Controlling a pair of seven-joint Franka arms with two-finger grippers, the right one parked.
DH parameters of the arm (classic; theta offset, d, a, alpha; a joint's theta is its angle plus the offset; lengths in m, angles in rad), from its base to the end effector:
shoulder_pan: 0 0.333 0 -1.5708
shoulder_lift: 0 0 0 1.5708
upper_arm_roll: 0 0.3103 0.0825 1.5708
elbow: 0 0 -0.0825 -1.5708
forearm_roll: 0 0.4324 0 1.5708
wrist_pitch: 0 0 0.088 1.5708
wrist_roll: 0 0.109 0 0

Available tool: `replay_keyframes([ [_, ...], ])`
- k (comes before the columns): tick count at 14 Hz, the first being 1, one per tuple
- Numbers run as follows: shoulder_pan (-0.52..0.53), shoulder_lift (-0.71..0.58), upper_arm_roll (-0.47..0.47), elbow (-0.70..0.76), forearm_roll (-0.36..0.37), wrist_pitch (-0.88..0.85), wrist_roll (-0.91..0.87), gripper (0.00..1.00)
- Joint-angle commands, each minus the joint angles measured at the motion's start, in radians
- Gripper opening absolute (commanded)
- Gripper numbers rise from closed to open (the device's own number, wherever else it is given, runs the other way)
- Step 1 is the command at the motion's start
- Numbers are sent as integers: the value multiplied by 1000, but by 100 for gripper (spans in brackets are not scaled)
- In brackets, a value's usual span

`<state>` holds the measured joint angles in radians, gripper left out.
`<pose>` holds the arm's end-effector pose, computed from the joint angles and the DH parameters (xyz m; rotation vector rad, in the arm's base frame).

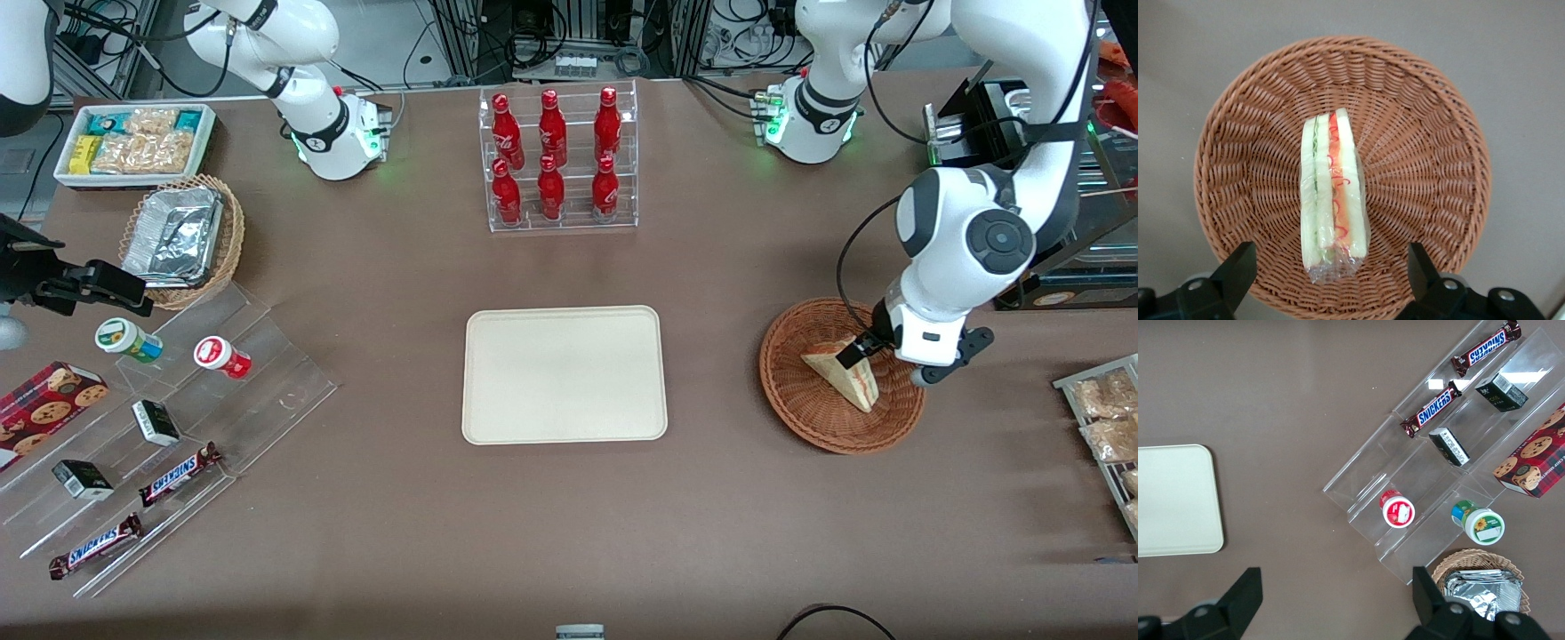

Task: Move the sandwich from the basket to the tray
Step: 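Lower the left gripper and close it on the wrapped sandwich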

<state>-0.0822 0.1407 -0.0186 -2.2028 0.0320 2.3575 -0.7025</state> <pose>0.5790 -0.0581 0.2782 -2.9980 -0.8937 -0.0326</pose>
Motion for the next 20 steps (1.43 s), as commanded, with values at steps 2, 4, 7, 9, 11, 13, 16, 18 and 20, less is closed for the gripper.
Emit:
replay_keyframes([
  [2, -4, -6, 5, -70, 3, 95, -31, 100],
  [4, -4, 29, 6, -80, 3, 147, -32, 100],
  [7, -4, 71, 6, -78, 5, 204, -55, 99],
  [9, -4, 94, 6, -78, 6, 229, -71, 90],
  [11, -4, 106, 6, -77, 8, 230, -77, 50],
  [13, -4, 108, 8, -72, 9, 230, -75, 7],
  [16, -4, 83, 8, -68, 15, 218, -69, 0],
  [18, -4, 36, 8, -55, 20, 145, -58, 0],
  [20, -8, -7, 0, 18, 23, -28, -54, 0],
])
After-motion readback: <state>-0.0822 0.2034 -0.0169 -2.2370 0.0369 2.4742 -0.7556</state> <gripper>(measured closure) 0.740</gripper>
